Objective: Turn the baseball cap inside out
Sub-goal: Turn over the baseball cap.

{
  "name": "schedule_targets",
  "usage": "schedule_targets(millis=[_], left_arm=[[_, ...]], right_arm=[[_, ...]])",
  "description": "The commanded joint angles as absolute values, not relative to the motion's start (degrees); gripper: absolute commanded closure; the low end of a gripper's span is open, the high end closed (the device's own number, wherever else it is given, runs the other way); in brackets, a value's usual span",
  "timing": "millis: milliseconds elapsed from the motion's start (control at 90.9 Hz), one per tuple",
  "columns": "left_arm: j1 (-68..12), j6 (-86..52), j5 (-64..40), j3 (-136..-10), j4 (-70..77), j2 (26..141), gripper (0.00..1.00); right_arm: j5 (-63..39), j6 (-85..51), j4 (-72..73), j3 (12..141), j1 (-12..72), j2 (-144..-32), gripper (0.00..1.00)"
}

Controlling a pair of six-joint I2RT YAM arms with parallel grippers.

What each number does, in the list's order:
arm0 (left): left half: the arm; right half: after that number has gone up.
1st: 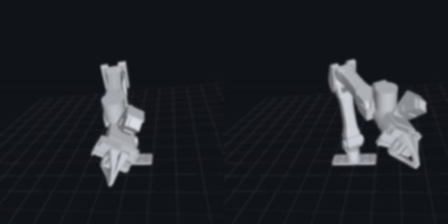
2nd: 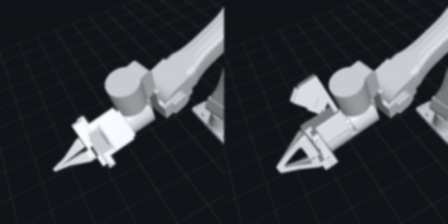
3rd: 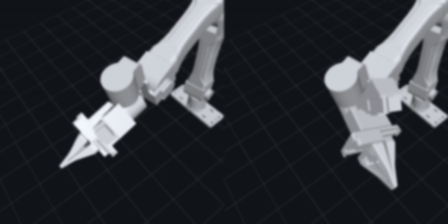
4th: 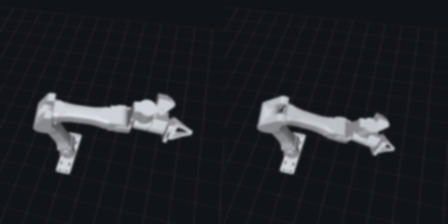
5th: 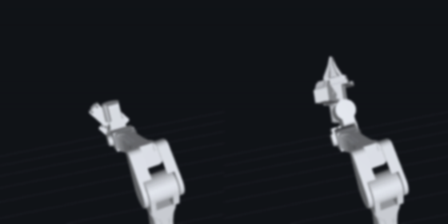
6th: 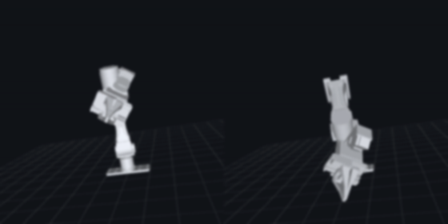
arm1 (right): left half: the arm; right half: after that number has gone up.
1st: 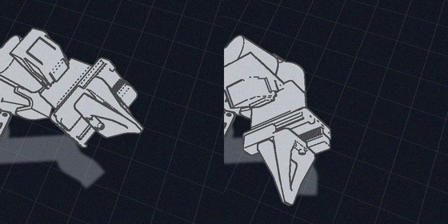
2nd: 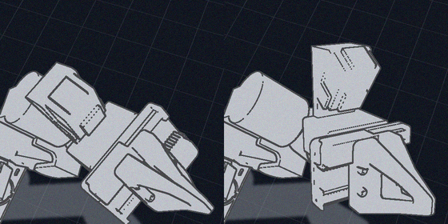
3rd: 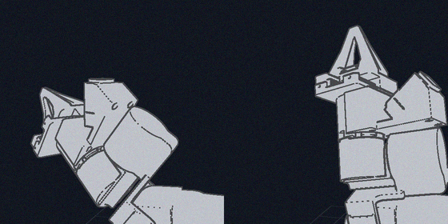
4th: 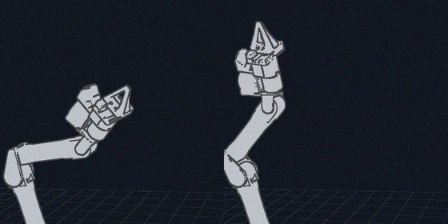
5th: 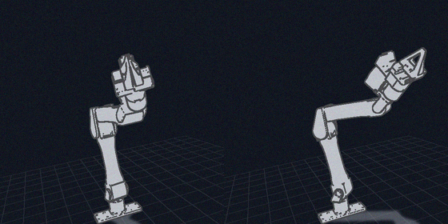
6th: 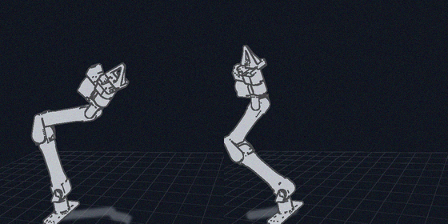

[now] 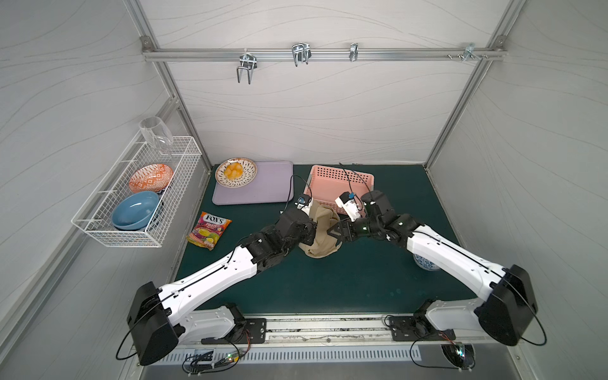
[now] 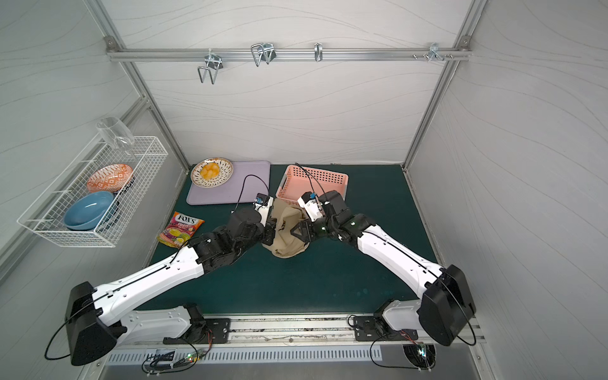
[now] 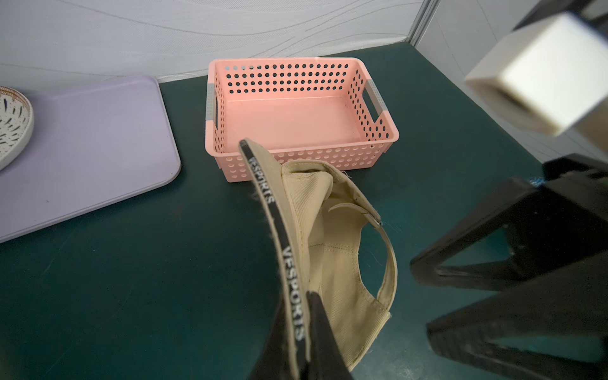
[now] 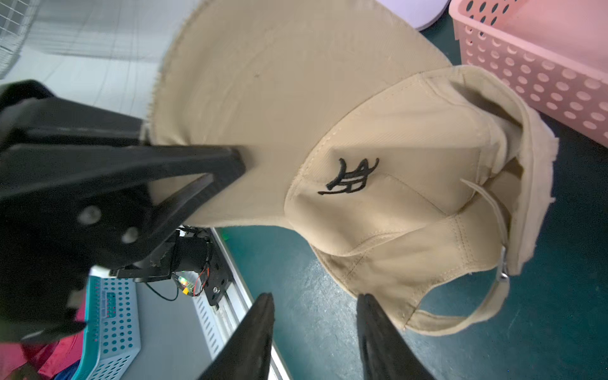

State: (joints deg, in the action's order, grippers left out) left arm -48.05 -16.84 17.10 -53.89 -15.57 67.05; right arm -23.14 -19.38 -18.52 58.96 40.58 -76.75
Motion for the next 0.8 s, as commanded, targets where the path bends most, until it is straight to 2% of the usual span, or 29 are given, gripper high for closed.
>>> schedule_targets(millis=[0,121,275,396,550,792], left_arm=[[-48.08,-20.3,15.56,-54.09,-10.94,64.44,1.0],[-48.08,-21.77,12.61,-52.9,-9.48,63.37,1.0],[-48.01,-23.19,11.68,-51.76,-8.76,60.95,1.0],[-47.95,-23.08,11.9,-51.44,-8.86,59.74,1.0],[-47.64,-23.03,9.2,-51.05,-7.77,59.05,1.0],[-46.86,-24.77,1.27,-48.69,-1.13,57.58,1.0]], right_arm=[[-19.97,-23.21,-13.64,58.94,40.79,-80.25,0.54],[-19.42,-24.19,-11.59,58.74,40.8,-84.46,0.52],[-13.88,-25.66,-10.67,57.24,39.92,-86.67,0.47],[-12.59,-28.72,-8.06,54.05,37.75,-85.86,0.38],[-16.06,-28.72,-4.17,51.33,35.71,-84.82,0.29],[-24.87,-27.54,2.64,48.92,34.99,-83.98,0.28]])
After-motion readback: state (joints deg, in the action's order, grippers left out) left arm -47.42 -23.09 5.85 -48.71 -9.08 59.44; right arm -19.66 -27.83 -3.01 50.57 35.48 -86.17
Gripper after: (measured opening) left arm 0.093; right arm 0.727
